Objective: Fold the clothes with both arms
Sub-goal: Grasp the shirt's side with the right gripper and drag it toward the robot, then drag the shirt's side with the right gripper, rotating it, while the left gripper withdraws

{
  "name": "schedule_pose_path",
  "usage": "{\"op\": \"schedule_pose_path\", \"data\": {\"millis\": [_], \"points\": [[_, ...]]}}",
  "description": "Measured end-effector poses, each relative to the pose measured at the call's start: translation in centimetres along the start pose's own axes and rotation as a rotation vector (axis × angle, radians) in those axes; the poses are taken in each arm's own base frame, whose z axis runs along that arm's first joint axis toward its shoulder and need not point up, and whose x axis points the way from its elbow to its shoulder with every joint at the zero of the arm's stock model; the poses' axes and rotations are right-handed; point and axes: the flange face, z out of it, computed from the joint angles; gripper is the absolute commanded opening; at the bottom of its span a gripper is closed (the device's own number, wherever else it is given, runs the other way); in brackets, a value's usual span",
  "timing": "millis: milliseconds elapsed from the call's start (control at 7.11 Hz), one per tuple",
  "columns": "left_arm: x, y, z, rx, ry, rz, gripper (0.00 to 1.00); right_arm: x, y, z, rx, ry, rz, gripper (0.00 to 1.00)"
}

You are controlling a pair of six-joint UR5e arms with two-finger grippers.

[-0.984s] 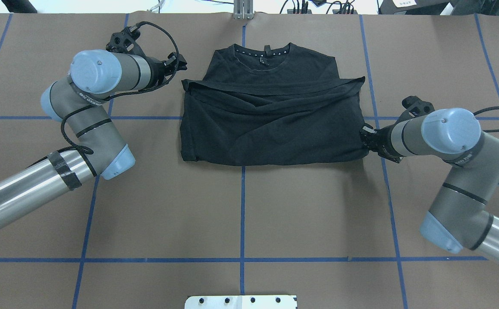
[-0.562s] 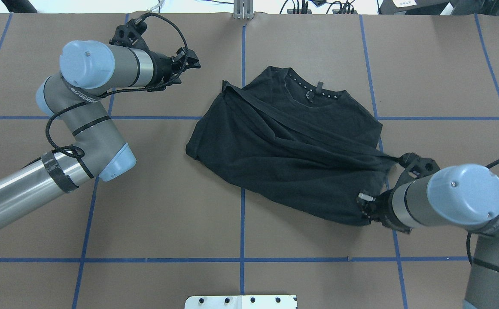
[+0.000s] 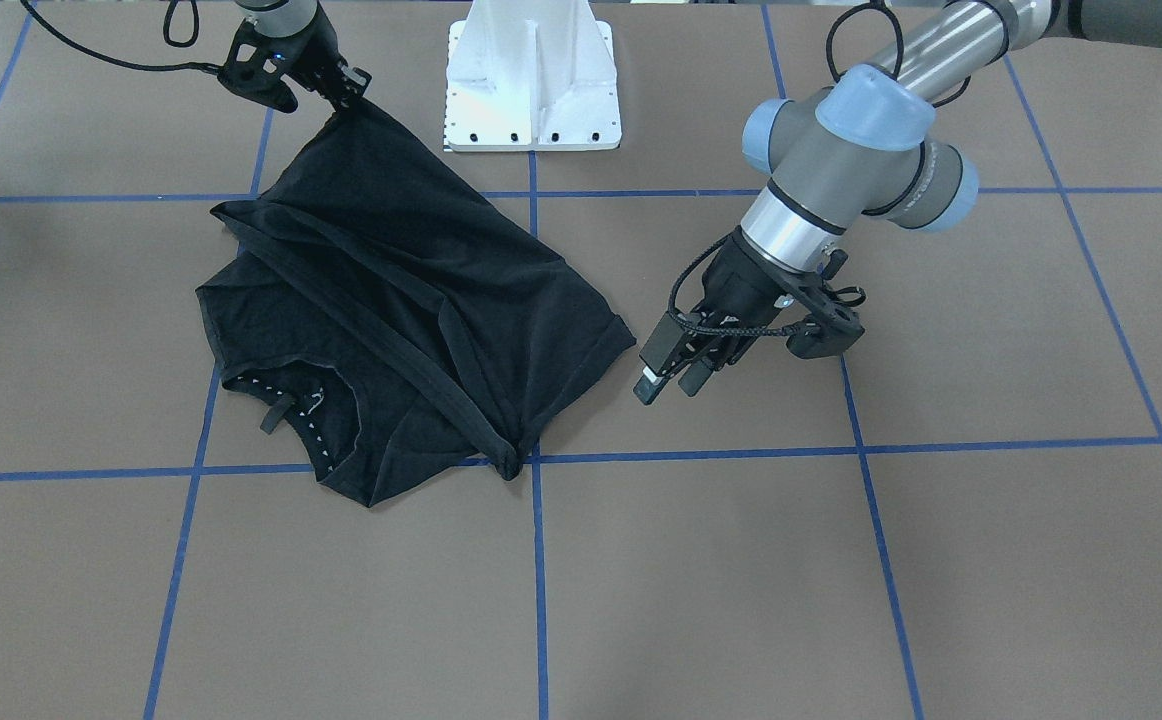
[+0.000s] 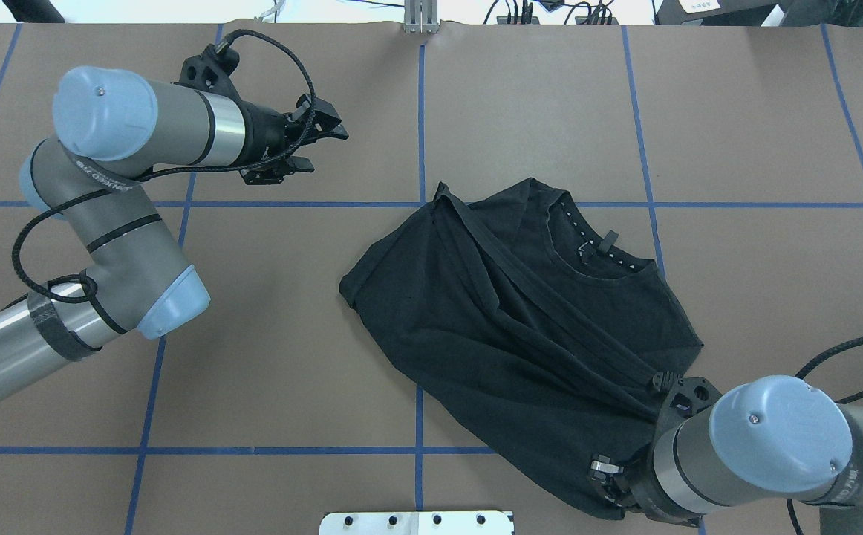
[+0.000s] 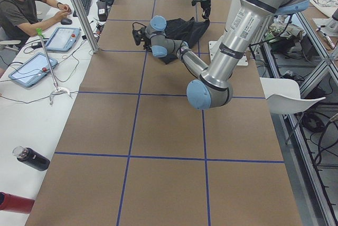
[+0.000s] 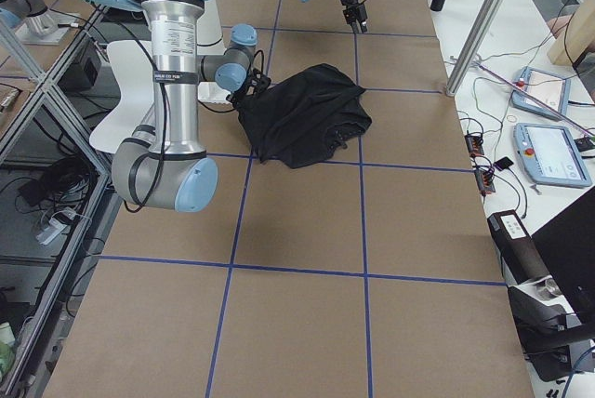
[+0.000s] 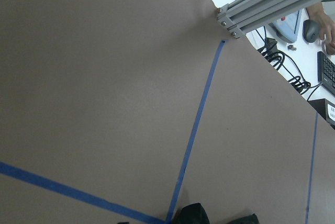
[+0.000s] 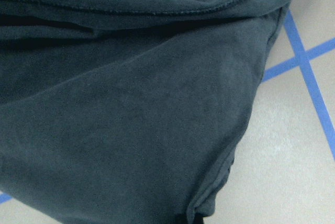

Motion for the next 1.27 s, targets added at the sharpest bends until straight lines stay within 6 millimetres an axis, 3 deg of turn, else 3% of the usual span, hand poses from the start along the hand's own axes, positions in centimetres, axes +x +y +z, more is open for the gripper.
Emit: {"op": "schedule_pose_path", "data": {"millis": [281,562,703,984,1265], "points": [[-1.4,2.8,0.4,-0.009,-0.096,-0.047,0.81,-0.6,-0.7,-2.4,0.011,-0.05,0.019,1.0],[-2.7,7.9,2.2,-0.014,-0.204,-0.096,0.8,-2.0,-3.6,-5.4,0.061,-0.124,0.065,1.0],[-3.5,9.9,3.2,-0.021,-0.233,-0.104,0.8,-2.5,-4.8,-5.6,0.081,-0.134,0.084,1.0],[-4.8,11.5,5.1,-0.029,-0.273,-0.106,0.79,-2.9,-6.4,-5.1,0.108,-0.129,0.107,1.0],[-6.2,12.5,6.6,-0.038,-0.305,-0.1,0.75,-4.0,-9.4,-6.4,0.159,-0.165,0.146,1.0]]}}
